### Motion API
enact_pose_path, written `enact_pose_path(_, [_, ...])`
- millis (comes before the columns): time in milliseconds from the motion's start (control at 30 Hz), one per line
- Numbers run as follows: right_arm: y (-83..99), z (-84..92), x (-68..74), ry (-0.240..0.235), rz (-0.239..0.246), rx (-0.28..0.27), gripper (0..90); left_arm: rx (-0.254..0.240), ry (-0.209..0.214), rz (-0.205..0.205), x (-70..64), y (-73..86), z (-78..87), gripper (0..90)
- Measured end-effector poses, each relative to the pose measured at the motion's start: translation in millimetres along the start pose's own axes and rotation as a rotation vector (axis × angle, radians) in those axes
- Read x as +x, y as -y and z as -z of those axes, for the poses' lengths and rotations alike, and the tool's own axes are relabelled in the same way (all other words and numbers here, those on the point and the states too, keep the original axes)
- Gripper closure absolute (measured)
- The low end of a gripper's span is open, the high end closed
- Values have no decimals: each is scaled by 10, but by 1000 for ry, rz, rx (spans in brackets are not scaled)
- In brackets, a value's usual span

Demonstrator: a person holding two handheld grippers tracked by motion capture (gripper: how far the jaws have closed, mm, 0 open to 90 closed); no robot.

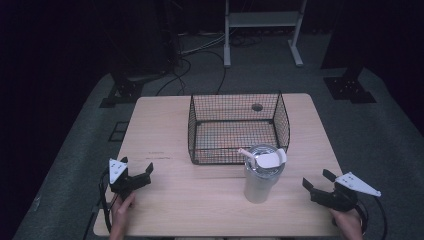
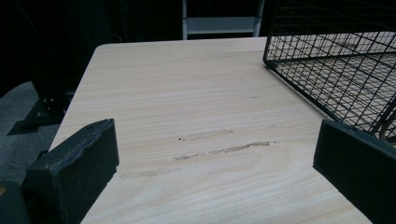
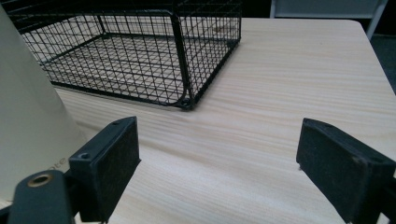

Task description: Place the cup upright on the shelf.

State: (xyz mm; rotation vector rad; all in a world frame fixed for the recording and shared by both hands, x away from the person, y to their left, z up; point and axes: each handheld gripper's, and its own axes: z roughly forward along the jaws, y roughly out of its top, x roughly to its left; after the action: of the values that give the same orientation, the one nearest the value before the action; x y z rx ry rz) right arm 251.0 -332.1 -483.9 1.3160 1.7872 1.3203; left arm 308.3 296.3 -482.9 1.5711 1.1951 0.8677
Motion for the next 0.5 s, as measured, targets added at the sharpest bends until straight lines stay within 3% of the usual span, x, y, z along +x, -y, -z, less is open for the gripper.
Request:
enact_pose_path(267, [-32, -8, 35, -17, 9, 5, 125, 3, -5, -1, -4, 1, 1, 0])
enact_pose_path(500, [-130, 34, 111, -74, 43, 2, 125, 4, -8, -3, -10, 1, 3, 0])
